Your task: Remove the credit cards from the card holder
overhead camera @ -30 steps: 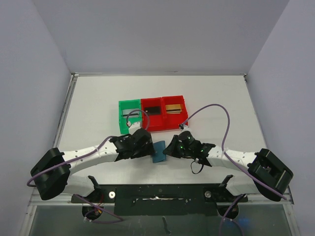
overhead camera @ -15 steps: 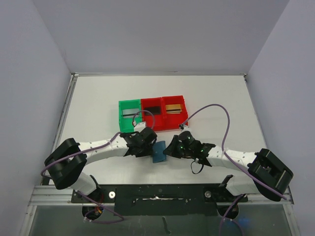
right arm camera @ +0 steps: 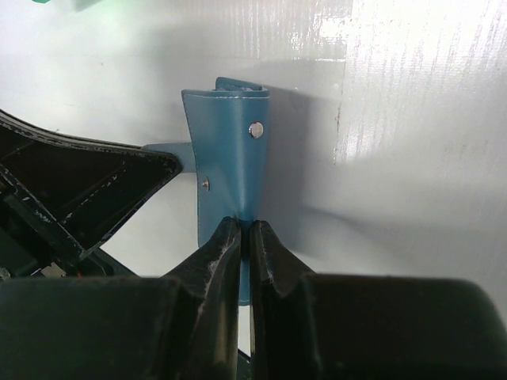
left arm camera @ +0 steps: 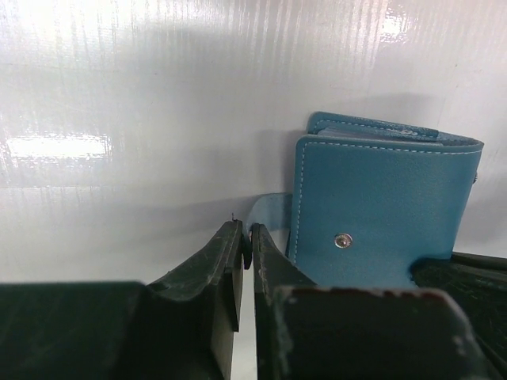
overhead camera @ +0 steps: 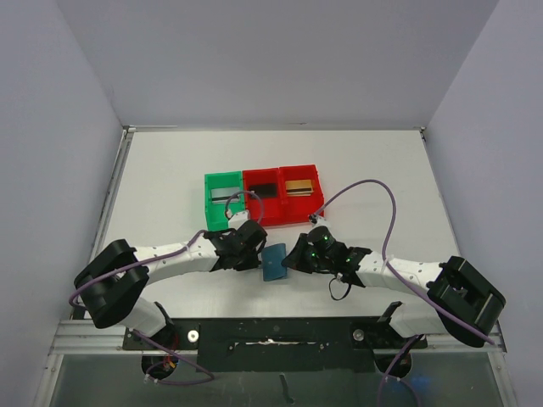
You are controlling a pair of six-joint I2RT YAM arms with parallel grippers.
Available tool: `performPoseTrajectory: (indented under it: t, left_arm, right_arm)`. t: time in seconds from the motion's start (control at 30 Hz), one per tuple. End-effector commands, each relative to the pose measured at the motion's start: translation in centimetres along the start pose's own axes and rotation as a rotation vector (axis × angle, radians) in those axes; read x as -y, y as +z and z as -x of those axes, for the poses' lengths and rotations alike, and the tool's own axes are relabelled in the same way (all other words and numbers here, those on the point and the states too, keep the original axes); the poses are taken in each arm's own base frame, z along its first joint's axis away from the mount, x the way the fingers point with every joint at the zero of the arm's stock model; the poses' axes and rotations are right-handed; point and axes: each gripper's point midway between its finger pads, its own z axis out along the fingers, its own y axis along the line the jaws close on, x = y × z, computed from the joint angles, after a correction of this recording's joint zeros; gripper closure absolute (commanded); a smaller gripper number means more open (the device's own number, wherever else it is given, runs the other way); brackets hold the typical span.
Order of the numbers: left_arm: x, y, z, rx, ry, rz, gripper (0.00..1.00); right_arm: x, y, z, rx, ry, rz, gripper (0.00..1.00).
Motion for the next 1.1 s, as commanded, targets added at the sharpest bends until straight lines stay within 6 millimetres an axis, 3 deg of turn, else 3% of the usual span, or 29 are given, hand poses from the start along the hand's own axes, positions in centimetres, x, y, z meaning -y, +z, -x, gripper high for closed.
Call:
performPoseTrajectory:
  t: [0.0,0.1,0.3,0.43,0.8,0.97,1.07]
  left_arm:
    - [1.8,-0.9,1.7,0.061,-0.029,-0.081,0.97]
    - [1.8,-1.1,1.7,0.061,-0.031,-0.084,1.00]
    - [2.8,-2.7,2.5,0.080,-0.010,-0.150,1.00]
    - [4.2,-3.9,2.6,0.071,0.028,-0.219,1.00]
    - [9.9,-8.9,4.1,0.059,0.104,-0.456,1.00]
    - [11.6,-9.8,4.2,0.033,0.143,-0.510,1.00]
    - [12.8,-9.6,4.1,0.017,0.164,-0.552,1.00]
  right_arm:
    - [-1.9,-0.6,2.0,0.066,-0.008,0.047,0.96]
    - [-1.9,-0.9,2.2,0.071,0.004,0.045,0.88]
    - [-0.7,-1.7,3.2,0.095,0.033,0.035,0.60]
    - [-0.6,-2.3,3.8,0.105,0.003,0.045,0.50]
    - [0.4,-2.8,4.2,0.133,0.016,-0.002,0.44]
    - [1.6,-2.9,4.0,0.129,0.038,-0.048,0.46]
    - [3.0,-3.8,5.0,0.186,0.067,-0.141,0.48]
